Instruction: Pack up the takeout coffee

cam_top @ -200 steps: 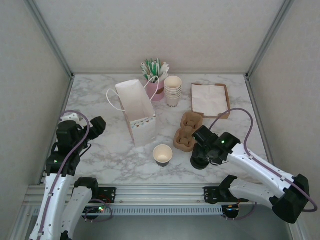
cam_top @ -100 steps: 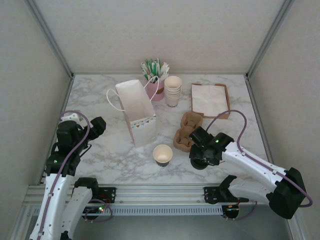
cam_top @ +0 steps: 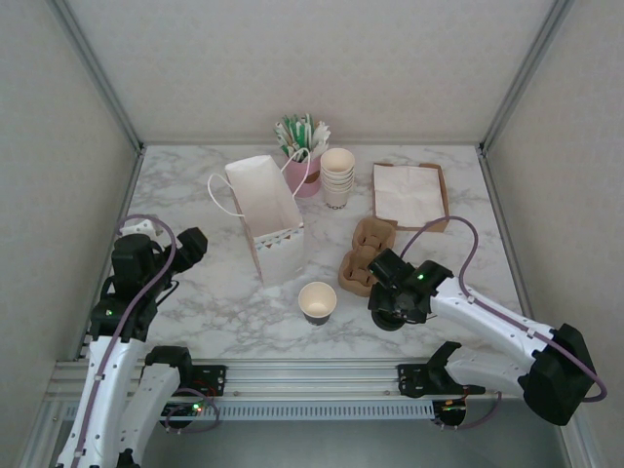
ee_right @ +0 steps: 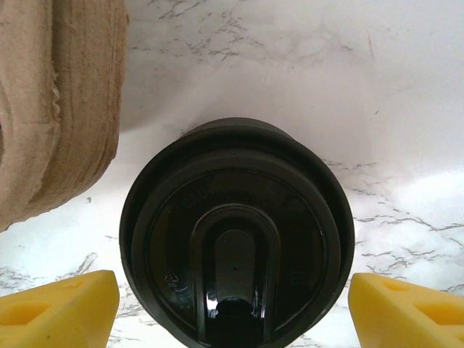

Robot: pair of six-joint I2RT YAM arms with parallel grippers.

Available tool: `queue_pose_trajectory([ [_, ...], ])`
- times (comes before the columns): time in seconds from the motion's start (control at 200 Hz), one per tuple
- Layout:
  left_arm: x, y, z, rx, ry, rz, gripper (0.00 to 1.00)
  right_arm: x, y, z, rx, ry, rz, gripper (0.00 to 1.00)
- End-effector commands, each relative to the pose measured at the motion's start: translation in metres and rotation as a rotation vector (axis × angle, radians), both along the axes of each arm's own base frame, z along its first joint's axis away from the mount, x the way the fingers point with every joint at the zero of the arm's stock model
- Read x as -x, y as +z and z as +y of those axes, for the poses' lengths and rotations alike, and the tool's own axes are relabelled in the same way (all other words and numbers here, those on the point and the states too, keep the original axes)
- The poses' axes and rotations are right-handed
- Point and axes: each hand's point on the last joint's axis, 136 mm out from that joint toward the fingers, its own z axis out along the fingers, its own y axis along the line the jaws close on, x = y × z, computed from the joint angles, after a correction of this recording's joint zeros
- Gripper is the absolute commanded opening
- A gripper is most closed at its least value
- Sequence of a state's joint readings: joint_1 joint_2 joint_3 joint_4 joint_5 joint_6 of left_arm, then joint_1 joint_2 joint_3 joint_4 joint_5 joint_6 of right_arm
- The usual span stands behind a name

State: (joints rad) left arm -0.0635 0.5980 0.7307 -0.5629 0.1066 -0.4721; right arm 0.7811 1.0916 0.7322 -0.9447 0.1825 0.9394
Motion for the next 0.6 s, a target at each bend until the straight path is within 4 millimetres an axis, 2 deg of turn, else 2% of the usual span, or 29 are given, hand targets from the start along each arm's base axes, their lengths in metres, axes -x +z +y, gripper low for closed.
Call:
queue_pose_trajectory([
  [0.0,0.0023,-0.0002,-0.0005,0.006,-0.004,0.01,0.89,0.0001,-0.0057,-0.0065,0.025,-0.022,0.003,0.83],
  [0.596,0.003,0.0003,-0.0007,0.006,-0.004,0.009,0.89,0.0003,-0.013,-0.0082,0.049,-0.015,0.016,0.83],
])
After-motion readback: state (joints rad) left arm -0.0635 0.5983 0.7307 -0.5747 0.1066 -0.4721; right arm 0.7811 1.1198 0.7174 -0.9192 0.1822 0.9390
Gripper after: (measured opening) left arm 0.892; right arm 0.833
